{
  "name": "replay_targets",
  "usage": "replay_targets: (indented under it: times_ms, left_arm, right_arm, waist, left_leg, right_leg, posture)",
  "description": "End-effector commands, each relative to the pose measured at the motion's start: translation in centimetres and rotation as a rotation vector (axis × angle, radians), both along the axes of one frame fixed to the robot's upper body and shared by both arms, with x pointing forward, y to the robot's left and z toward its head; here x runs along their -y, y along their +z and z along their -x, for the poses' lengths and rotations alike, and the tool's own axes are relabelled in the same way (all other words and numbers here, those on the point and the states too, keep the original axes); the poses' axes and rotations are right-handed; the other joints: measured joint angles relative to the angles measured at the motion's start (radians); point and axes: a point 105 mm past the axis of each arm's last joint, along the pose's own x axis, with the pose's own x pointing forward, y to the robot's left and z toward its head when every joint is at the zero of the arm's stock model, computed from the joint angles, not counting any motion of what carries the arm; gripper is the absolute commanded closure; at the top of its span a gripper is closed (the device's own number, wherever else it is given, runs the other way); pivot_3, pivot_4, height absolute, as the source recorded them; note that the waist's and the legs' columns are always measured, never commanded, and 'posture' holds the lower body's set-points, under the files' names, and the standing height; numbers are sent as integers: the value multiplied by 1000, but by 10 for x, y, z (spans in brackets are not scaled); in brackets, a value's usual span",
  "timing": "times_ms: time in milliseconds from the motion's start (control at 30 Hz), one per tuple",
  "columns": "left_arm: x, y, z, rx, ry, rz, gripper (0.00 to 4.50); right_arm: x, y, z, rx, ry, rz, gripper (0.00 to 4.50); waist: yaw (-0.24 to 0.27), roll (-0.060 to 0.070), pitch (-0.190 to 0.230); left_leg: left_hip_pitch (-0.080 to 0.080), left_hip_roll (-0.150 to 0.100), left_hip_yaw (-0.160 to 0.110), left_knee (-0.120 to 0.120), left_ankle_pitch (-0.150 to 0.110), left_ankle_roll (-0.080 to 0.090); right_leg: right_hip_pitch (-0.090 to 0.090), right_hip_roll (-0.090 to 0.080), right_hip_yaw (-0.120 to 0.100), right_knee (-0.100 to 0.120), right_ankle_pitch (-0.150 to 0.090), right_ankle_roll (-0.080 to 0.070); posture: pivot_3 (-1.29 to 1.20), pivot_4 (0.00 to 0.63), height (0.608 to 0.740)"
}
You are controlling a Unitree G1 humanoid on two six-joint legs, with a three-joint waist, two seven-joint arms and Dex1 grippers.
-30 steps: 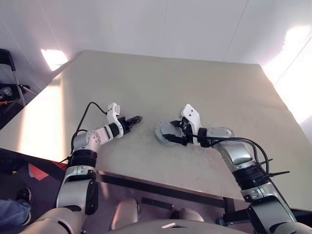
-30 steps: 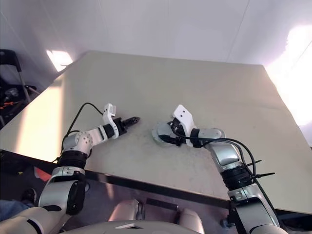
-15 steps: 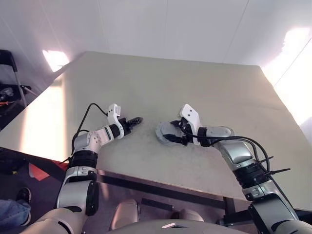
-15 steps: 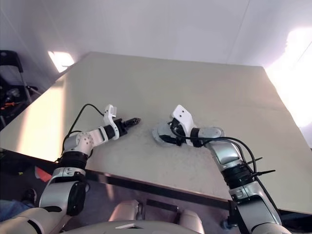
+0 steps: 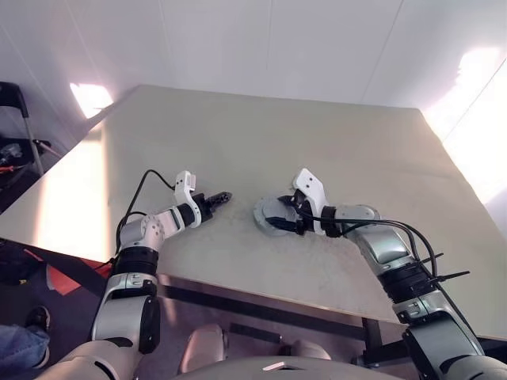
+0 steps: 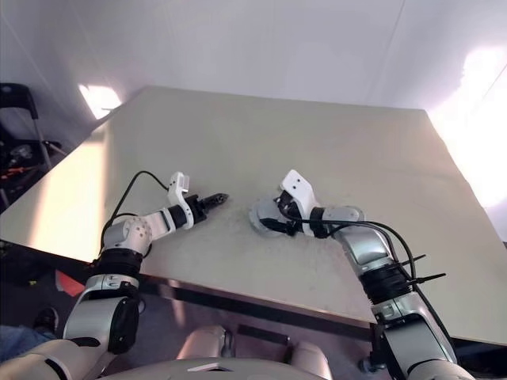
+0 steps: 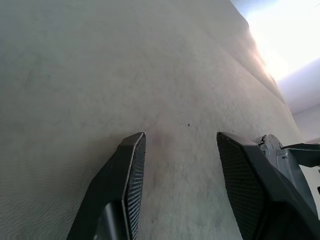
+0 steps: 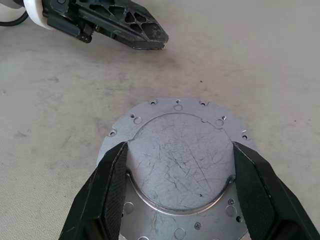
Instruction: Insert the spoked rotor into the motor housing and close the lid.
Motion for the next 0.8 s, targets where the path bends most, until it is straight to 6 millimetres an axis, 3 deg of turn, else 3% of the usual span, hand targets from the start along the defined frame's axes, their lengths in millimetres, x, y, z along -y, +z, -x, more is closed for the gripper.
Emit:
replay_targets:
  times_ms: [33, 267, 333, 467, 800]
  left_arm:
    - [1, 9, -2, 28, -8, 0, 2068]
    - [2, 9, -2, 28, -11, -1, 2068]
    - [2, 9, -2, 29, -12, -1, 2068]
    - [2, 9, -2, 29, -10, -1, 2068]
    - [-1, 9, -3, 30, 1, -3, 2068]
  right_arm:
    - [15, -4, 0, 13, -53, 29, 1401]
    - [-4, 32, 9, 83, 31, -99, 1401]
    - [-5, 36, 9, 87, 32, -113, 1401]
    - [-6, 42, 6, 73, 20, -159, 1401]
    - [1, 29, 8, 32, 22, -71, 1401]
  waist:
    - [-1, 0, 1]
    - [1, -2, 3]
    - [3, -2, 3]
    - [4, -2, 2]
    - [1, -2, 3]
  left_leg:
    - [0, 0, 0, -1, 0, 0]
    - [-5, -2, 1, -4, 0, 0]
    - [-12, -2, 1, -4, 0, 0]
    - [-26, -1, 0, -3, 1, 0]
    - [-28, 0, 0, 3, 0, 1]
  right_leg:
    - [0, 0, 0, -2, 0, 1]
    - [0, -1, 2, -1, 0, 0]
    - [-7, 0, 2, 4, 7, -8]
    - [-24, 0, 1, 15, 6, -10]
    - [-25, 0, 1, 15, 6, -11]
  posture:
    - [0, 0, 740]
    - [0, 0, 740]
    - [0, 0, 740]
    - [0, 0, 740]
    - [0, 0, 740]
